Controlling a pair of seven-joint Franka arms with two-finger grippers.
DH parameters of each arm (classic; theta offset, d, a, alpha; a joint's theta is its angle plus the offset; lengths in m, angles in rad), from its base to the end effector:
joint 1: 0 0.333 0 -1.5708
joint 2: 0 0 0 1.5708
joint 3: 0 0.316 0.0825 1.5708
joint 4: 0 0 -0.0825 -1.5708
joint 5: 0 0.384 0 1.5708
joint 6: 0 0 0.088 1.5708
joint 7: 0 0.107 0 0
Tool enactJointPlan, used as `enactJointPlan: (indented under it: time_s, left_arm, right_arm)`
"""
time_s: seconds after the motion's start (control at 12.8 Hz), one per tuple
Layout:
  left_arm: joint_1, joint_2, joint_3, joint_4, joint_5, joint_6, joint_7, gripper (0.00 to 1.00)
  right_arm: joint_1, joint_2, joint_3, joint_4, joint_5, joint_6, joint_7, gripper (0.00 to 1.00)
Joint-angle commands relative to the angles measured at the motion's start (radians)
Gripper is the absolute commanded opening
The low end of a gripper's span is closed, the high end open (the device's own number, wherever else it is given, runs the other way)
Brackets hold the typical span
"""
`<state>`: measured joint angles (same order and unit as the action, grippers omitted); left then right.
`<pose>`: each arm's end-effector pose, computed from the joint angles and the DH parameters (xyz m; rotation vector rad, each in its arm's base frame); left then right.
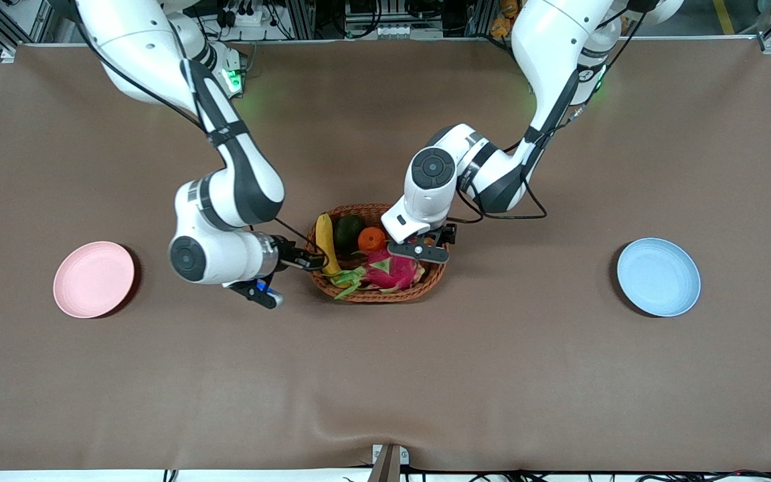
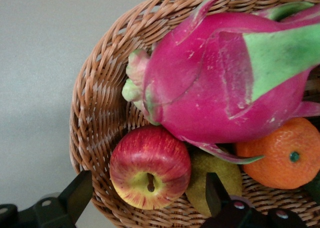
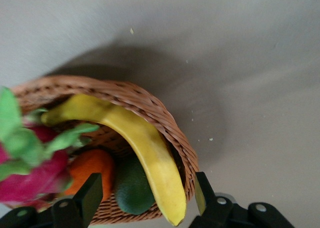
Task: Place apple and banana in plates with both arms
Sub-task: 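Close the right gripper on the banana while the left gripper grasps the apple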
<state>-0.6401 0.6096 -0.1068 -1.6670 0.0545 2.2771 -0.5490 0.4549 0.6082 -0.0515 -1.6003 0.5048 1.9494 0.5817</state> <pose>0.5073 -0.4567 0.2535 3.1055 -0.3335 -0.0128 0.6003 0.2959 0.2631 -2.7734 0.5964 0.6001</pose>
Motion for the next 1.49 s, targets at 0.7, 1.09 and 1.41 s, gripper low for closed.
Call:
enactJointPlan:
  time_s: [0.7,1.09,1.41]
  left_arm:
    - [-0.012,0.074,0.007,0.045,0.038,0.044,0.057,0.99]
    - [-0.018,0.094,0.007,0.049,0.033,0.044,0.054,0.81]
    - [-0.018,0.091,0.007,0.047,0.025,0.042,0.047,0.04]
  right_arm:
    - [0.067,-0.036,-0.01,-0.102,-0.009,-0.001,0.148,0.73]
    - [0.085,-0.034,-0.01,-0.11,-0.009,0.006,0.164,0.57]
    - [0.11,-0.033,-0.01,-0.147,-0.009,0.075,0.164,0.3]
